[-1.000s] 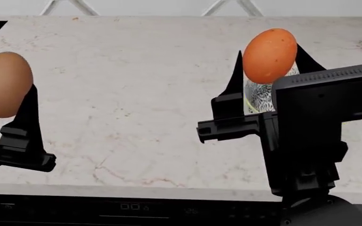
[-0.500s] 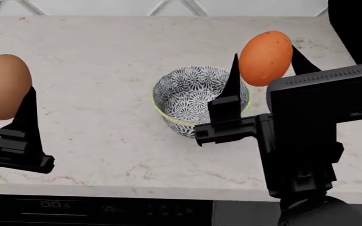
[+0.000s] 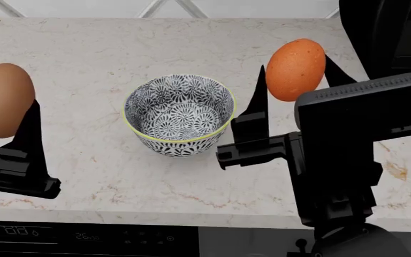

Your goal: Place the eggs and milk next to the bowl.

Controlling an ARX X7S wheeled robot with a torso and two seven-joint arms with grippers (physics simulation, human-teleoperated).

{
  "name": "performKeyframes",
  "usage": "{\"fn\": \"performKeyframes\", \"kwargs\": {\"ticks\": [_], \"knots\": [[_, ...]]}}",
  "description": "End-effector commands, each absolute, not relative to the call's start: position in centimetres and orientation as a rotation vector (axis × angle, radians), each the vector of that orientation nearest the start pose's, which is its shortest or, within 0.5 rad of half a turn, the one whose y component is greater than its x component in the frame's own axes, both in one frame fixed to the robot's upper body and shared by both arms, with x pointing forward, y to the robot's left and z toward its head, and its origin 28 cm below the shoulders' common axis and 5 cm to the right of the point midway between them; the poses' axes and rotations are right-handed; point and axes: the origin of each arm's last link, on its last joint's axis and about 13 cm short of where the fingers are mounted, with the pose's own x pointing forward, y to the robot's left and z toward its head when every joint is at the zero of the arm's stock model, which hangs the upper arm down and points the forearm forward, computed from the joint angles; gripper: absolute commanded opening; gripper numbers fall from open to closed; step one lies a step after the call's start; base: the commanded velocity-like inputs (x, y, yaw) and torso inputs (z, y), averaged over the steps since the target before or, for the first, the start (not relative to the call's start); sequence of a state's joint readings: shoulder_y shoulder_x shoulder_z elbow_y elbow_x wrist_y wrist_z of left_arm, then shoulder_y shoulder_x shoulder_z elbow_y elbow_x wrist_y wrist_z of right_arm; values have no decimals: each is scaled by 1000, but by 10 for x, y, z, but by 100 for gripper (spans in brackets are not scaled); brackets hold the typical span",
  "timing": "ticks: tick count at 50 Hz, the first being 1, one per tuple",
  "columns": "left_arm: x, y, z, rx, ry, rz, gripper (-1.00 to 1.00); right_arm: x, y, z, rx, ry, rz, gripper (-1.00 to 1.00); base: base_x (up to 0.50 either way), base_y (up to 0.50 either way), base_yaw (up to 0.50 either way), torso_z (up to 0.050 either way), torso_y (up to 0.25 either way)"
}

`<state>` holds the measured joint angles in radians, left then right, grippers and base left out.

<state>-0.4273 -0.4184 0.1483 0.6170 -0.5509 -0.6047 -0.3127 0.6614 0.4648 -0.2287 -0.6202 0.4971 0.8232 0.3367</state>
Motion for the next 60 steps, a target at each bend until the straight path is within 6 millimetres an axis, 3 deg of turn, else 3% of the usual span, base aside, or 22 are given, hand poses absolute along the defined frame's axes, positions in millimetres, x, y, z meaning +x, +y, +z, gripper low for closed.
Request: {"fn": "performKeyframes", "kwargs": {"ticks": [1,30,38,60], "knots": [[242,226,193,-29,-321,-129,-100,259,-121,229,-194,-333,71,-100,211,0,0,0,0],[242,226,194,-31,-323,-128,-100,258,-121,229,-199,-336,79,-100,315,-1,0,0,0],[242,226,194,-26,-311,-135,-100,258,-121,229,-195,-335,79,-100,0,0,0,0,0],[211,254,206,45,44,-331,-100,256,-120,225,-185,-328,91,-100,0,0,0,0,0]]}}
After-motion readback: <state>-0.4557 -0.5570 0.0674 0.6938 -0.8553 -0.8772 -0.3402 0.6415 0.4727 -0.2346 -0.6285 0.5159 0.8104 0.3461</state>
